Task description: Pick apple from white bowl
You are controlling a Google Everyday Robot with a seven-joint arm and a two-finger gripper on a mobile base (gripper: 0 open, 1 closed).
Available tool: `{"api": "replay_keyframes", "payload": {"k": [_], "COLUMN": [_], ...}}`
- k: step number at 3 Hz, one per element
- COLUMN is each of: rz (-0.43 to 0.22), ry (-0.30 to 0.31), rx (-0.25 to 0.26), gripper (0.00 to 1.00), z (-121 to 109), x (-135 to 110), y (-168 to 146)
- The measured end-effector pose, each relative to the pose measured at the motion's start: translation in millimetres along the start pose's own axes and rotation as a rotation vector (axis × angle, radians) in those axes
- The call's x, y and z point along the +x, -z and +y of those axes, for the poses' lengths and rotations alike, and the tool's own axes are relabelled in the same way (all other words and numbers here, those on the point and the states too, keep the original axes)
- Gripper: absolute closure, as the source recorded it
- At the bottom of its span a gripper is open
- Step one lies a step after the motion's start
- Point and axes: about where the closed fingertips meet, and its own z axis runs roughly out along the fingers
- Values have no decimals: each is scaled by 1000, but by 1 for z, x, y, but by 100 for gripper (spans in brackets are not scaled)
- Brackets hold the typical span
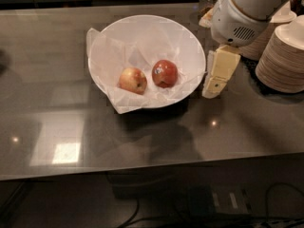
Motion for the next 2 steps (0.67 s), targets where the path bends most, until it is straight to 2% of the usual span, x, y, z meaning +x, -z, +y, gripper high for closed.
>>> {"api": "replay_keyframes", "payload": {"k": [2], "rz": [-204], "ry": [-98], "rx": [14], "gripper": [0], "z": [-36], "x": [-24], "y": [-33]}}
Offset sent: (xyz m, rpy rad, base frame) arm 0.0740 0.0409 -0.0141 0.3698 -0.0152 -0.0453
